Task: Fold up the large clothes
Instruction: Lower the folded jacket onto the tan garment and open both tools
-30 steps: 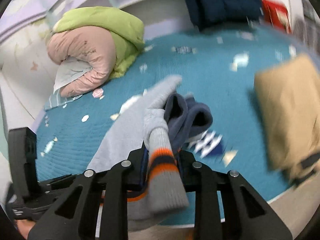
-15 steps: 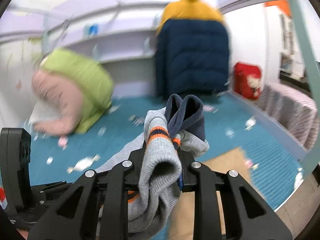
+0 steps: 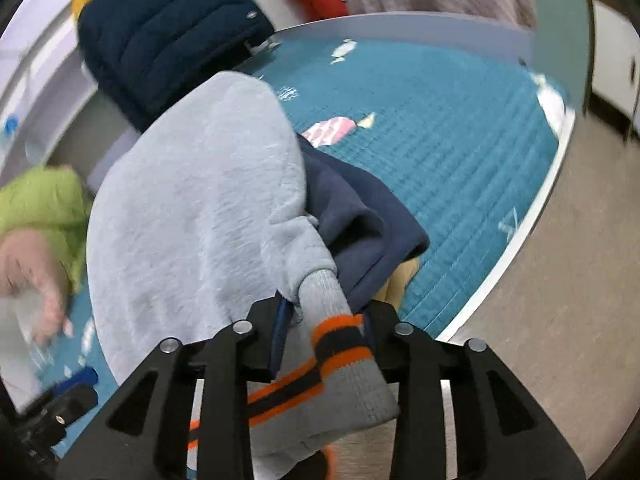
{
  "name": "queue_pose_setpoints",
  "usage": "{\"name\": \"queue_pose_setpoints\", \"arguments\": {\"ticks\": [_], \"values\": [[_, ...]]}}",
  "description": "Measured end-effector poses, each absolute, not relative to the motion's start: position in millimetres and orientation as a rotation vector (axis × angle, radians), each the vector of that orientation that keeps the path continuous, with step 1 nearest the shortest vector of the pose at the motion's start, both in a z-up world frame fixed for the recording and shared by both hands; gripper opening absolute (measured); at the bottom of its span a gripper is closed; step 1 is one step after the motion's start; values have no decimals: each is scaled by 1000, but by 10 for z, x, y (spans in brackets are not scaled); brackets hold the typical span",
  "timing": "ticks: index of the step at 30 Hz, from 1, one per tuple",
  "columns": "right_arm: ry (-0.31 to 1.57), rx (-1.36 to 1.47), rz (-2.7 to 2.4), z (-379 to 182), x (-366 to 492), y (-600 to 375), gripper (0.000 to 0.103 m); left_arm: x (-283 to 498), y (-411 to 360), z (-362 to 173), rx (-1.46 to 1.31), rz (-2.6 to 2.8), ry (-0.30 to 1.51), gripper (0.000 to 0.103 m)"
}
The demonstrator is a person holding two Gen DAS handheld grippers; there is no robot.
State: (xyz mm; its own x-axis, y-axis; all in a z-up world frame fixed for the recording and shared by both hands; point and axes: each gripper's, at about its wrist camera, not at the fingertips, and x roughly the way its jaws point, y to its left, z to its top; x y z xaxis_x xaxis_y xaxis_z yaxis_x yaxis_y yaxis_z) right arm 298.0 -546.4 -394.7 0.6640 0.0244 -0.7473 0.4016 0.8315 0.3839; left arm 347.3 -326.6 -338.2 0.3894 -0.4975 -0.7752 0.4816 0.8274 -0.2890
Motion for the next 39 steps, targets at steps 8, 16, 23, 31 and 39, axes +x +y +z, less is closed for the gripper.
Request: {"name": "queue_pose_setpoints", "arguments": {"ticks": [8,16,23,31,39], "values": [[848,519,-326,-3645,2782,-5367,59,3522,-2677,-3230,-73,-527,987,65],[861,225,-293,-3155,2482,-4387,81,3258,-2302,-2963,-62,-495,947,90],[841,97,-200,-2656,2178,-3459,95,2893,-2047,-2655,8,-513,935,94],[804,37,-202,-2175,1708,-2917,95,2431,-1625,-2238,-28,-489,880,98],[739,7,-195,-1819,1255,-2516,95,1838,-1277,-1726,-7,-448,742,98]]}}
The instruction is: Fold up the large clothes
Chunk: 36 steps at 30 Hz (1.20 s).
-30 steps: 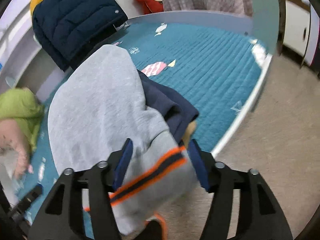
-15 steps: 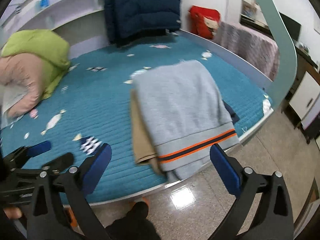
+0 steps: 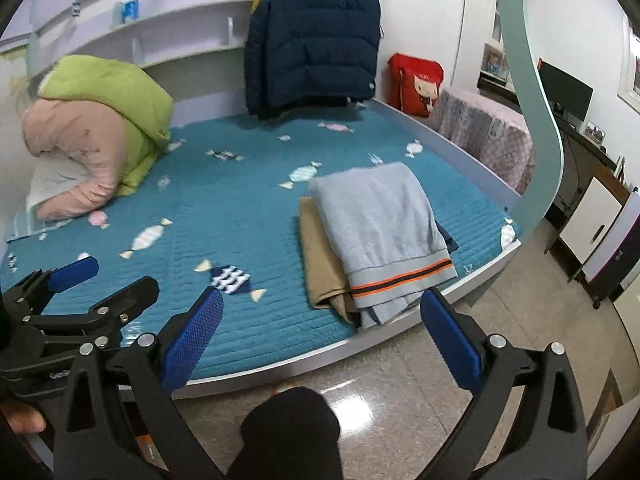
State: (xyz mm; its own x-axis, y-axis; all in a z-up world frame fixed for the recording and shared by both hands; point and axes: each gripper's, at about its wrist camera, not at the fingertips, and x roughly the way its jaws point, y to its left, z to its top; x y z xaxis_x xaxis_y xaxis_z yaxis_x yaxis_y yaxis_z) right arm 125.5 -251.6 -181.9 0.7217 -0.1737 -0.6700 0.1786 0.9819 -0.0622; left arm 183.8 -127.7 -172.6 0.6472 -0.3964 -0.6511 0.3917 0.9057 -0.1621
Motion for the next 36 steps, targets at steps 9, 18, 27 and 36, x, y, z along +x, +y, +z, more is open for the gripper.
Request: {"name": "queue_pose_setpoints", "arguments": {"ticks": [9,18,27,36], "values": [[640,-41,-144,-1415,855,-2049,95,1194,-806,-1226,15,-302,559,98],[509,-86,-42,-1044,514,-1587,95,637,-331,-763,21,-142,405,98],[371,-143,-27,-751,216,-1314,95,208,-45,-382,-3,-85,311,98],[330,-128,-13,-606,66,-1337,95,-116,-20,-141,10,-57,236,98]]}}
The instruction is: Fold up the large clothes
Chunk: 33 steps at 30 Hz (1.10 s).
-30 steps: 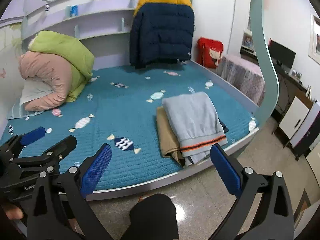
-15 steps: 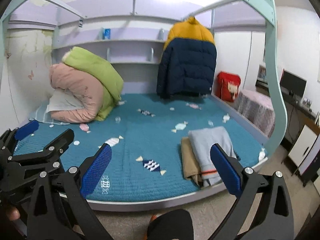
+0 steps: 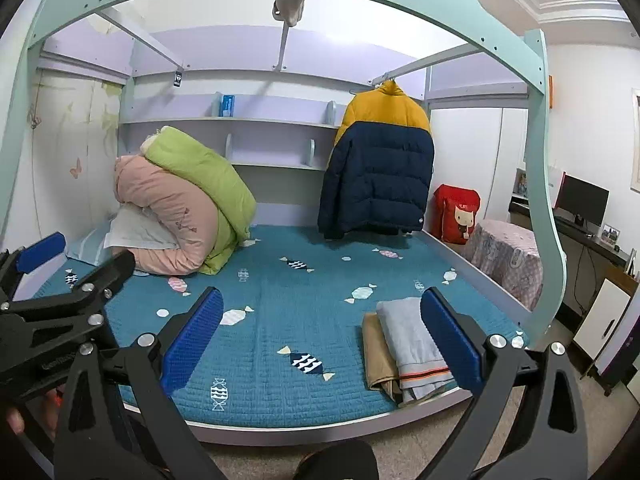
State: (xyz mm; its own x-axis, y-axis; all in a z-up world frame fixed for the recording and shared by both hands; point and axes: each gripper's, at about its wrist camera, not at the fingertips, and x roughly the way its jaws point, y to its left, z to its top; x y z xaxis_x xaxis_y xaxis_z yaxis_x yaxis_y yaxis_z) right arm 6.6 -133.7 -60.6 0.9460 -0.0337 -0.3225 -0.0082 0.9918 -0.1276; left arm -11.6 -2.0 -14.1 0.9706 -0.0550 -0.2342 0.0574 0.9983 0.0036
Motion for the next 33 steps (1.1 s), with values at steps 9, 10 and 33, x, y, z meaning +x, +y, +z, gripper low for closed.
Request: {"name": "queue_pose_setpoints", "arguments": {"ticks": [9,10,33], "values": [[287,-109,-30,-529,-30,-1368,95,-227,-68,-7,29,-55,188,98],[278,-111,-41,-524,-47,-1366,95,-227,-80,-2,31,-54,187,98],[268,-80,-64,-493,-61,-1515,95,-179,-217,31,41,-61,158,98]]}}
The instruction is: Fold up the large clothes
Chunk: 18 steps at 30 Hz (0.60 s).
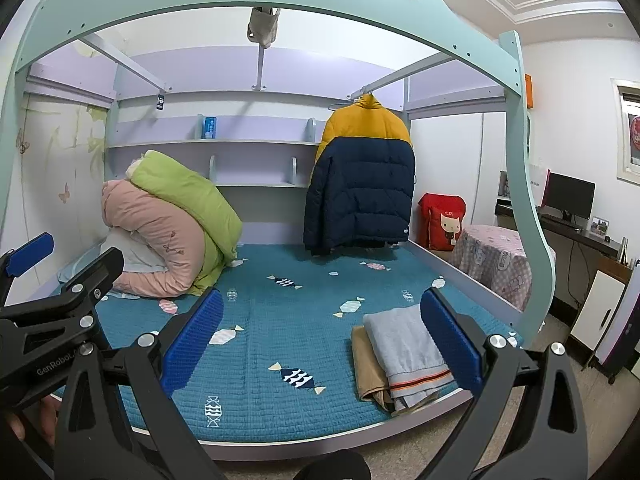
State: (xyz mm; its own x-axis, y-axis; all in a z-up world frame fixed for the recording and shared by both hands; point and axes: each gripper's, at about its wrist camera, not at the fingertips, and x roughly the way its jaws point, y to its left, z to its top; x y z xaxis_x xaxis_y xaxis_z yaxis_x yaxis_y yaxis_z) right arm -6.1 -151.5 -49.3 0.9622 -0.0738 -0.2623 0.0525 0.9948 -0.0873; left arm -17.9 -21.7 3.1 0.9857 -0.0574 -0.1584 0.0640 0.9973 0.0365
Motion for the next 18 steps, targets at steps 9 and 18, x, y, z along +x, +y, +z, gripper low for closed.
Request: {"name": "queue_pose_setpoints", "arguments": {"ticks": [9,18], "values": [[267,-79,-78,-486,-78,-1559,95,-184,-247,10,57,-64,159,98],[269,-73,-76,-488,-73,-1592,95,-186,-261,9,57,-63,160,98]]}}
